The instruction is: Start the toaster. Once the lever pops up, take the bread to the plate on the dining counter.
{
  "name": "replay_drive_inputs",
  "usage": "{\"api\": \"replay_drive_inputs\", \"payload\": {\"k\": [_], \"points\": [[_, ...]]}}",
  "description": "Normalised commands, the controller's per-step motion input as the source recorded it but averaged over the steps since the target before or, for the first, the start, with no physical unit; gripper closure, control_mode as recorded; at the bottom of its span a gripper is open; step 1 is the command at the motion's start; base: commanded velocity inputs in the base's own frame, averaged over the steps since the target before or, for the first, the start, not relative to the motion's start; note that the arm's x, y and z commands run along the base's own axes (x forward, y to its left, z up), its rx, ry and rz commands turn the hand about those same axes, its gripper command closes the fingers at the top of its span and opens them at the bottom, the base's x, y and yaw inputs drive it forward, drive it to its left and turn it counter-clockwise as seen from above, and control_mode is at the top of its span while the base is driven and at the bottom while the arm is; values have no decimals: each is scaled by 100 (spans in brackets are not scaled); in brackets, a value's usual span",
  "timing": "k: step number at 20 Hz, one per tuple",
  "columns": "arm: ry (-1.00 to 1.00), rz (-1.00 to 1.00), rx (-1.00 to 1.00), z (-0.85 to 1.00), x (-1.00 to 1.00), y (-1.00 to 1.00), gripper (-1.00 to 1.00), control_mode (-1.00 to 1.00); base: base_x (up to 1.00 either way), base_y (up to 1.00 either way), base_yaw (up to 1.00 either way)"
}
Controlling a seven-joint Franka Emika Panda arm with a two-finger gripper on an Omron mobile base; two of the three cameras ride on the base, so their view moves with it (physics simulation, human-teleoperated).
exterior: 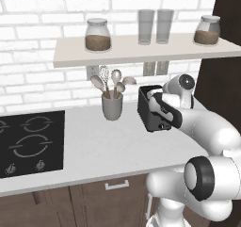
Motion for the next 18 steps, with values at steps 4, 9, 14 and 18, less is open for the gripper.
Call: {"api": "replay_drive_inputs", "payload": {"k": [4, 9, 14, 18], "points": [[0, 0, 0, 0, 0, 0, -100, -100, 0, 0, 0], [0, 0, 0, 0, 0, 0, -100, -100, 0, 0, 0], [0, 0, 0, 0, 0, 0, -100, -100, 0, 0, 0], [0, 0, 0, 0, 0, 0, -100, -100, 0, 0, 0]]}}
